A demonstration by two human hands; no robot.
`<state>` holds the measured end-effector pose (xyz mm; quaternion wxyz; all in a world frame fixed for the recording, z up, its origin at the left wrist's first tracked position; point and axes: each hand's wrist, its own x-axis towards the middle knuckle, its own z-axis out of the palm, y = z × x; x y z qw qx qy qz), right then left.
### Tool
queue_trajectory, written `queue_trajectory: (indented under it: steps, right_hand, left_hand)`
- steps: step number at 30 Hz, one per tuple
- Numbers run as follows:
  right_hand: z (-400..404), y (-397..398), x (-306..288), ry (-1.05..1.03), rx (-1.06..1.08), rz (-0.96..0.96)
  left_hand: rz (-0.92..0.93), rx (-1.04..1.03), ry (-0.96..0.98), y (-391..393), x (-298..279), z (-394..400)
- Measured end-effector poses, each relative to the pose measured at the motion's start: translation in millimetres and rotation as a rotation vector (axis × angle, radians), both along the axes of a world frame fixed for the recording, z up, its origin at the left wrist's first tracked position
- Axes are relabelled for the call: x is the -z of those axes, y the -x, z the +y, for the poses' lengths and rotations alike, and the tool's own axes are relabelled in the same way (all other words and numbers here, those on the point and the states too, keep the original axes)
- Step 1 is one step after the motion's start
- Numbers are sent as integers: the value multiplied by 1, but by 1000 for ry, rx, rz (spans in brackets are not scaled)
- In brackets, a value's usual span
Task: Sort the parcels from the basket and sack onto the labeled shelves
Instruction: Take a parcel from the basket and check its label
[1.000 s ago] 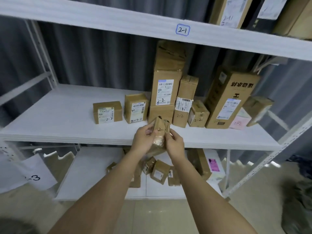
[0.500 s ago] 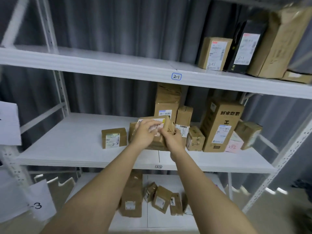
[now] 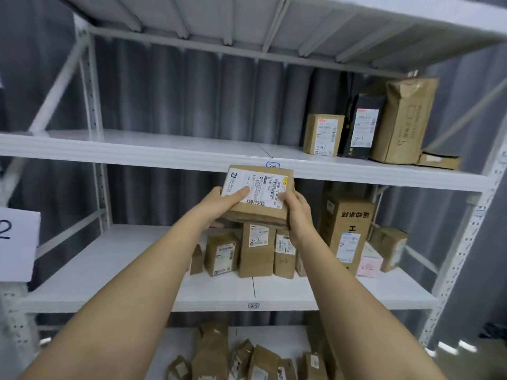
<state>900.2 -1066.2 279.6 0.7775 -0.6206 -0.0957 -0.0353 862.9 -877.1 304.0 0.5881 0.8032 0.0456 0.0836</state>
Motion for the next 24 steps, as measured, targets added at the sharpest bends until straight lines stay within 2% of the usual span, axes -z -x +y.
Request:
queue_trajectory:
  steps: [5, 9, 18, 24]
  right_hand:
    - [-13, 3, -32, 13, -16, -93]
    - [-24, 8, -59, 11, -59, -138]
    - [-53, 17, -121, 185, -65, -240]
    - [-78, 7, -145, 232, -32, -246]
  left_hand:
    - [-87, 130, 4, 12, -29, -13]
    - [-166, 122, 3, 13, -55, -23]
    - [-284, 161, 15, 3, -115, -32]
    - [-390, 136, -80, -9, -146, -46]
